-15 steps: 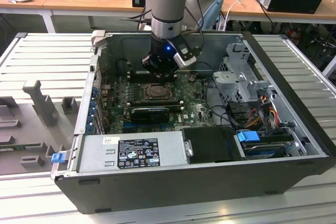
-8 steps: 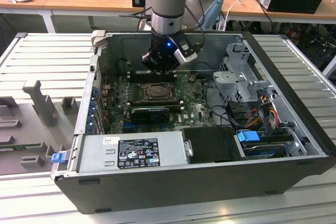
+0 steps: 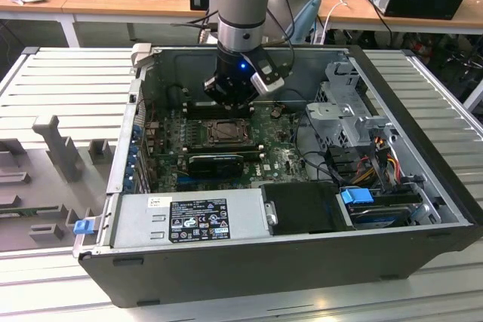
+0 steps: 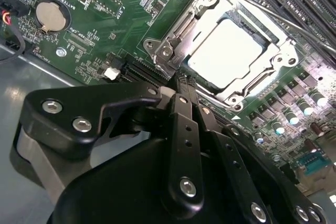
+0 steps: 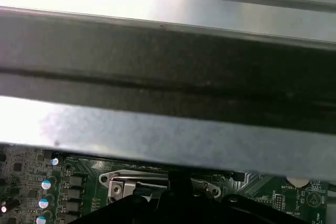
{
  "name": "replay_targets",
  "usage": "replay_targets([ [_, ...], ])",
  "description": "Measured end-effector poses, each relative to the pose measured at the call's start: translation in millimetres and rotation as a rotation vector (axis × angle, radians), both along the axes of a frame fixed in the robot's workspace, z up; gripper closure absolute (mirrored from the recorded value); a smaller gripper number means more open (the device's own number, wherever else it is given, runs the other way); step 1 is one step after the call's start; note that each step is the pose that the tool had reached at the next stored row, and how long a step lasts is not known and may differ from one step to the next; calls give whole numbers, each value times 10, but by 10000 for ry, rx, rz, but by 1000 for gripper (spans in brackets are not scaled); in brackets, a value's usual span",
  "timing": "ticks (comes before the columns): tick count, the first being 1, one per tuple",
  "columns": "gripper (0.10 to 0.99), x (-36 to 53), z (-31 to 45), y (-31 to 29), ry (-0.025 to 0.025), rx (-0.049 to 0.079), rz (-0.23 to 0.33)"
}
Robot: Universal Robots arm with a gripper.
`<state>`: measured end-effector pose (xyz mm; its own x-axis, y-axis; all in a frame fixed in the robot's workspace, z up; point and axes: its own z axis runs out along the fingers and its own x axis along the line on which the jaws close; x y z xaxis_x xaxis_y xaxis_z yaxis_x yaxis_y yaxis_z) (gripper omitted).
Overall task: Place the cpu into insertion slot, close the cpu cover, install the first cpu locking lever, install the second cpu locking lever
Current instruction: 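Install the first cpu locking lever, then install the second cpu locking lever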
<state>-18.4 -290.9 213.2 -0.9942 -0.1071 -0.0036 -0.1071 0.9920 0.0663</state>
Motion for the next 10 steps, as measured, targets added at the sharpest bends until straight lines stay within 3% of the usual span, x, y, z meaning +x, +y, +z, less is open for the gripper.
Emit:
replay_targets([
  [10, 980, 1, -2, -55, 0, -1, 1],
])
